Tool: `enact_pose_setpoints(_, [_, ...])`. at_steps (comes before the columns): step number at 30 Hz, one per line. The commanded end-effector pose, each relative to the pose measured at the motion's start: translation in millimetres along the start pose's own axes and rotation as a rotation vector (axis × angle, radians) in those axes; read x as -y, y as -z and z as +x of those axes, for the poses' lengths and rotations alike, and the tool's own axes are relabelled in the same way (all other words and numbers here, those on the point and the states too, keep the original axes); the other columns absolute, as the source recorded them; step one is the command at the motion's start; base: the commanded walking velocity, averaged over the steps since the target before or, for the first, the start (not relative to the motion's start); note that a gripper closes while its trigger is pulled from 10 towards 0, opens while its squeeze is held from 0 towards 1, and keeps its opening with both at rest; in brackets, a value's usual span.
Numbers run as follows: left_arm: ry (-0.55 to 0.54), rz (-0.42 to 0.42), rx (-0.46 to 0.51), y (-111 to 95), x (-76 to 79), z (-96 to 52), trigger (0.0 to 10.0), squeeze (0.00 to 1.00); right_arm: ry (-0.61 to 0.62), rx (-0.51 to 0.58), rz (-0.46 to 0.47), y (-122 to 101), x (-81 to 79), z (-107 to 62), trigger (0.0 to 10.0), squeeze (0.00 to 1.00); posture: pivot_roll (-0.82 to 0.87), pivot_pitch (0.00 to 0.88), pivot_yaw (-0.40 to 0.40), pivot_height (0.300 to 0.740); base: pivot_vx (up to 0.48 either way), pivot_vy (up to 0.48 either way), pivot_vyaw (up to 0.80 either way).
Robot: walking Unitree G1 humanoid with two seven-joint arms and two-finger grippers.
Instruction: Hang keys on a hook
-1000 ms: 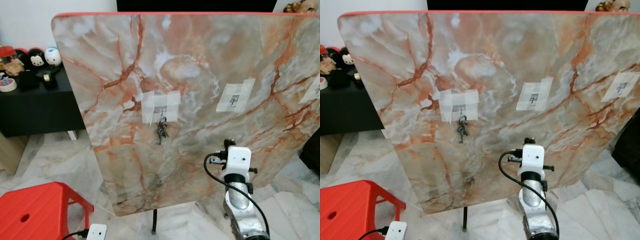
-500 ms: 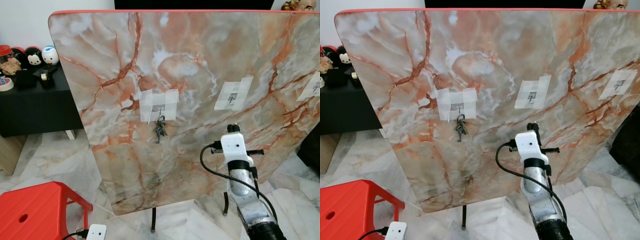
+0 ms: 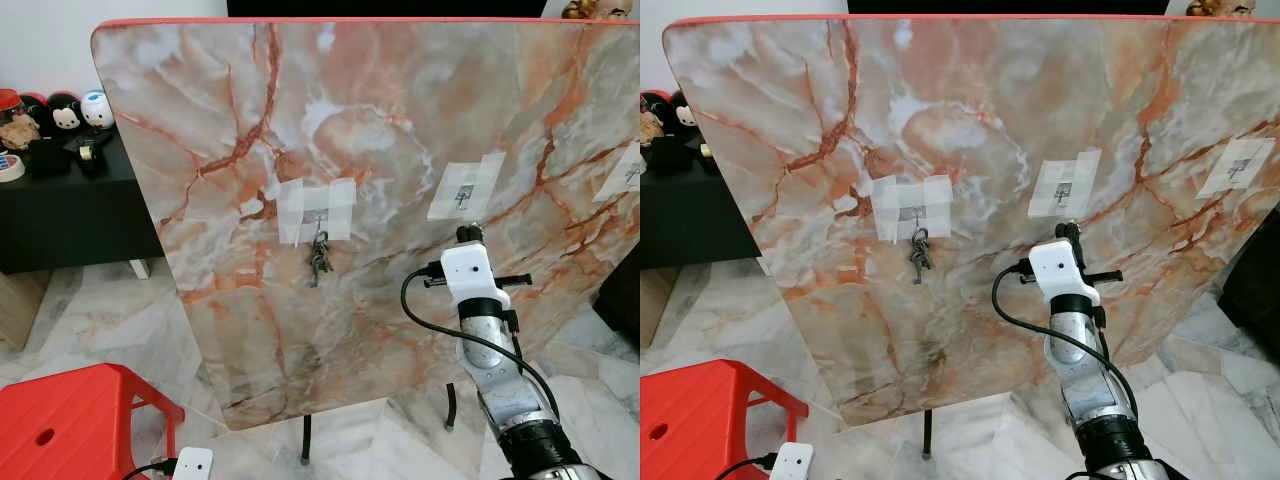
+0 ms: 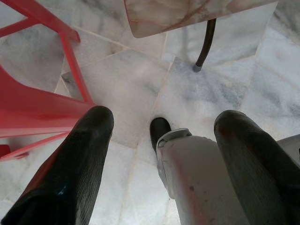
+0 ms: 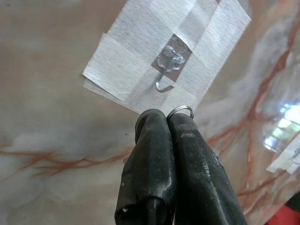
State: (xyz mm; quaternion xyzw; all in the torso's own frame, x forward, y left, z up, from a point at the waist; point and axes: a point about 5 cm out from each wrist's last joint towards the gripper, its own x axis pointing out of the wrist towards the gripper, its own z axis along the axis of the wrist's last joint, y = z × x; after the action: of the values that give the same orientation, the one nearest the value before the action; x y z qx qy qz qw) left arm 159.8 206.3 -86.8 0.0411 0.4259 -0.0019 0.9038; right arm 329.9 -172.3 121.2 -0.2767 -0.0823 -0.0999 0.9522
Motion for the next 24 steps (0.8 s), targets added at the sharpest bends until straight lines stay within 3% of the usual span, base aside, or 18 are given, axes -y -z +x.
enact_pose_setpoints(1, [-0.008,-0.001,-0.024,5.4,-3.0,-1.6,10.0,0.0,-0.013,0.013,-0.037,-2.3,2.7,4.3,10.0,0.0,0.01,0.018,-0.077,0.74,0.0,0.0,0.0])
enact_pose_setpoints(24, [-0.013,-0.002,-0.034,7.0,-4.6,-2.1,10.0,0.0,-0.032,-0.001,-0.057,-3.4,5.5,12.2,10.0,0.0,0.01,0.025,-0.076,0.74,0.0,0.0,0.0])
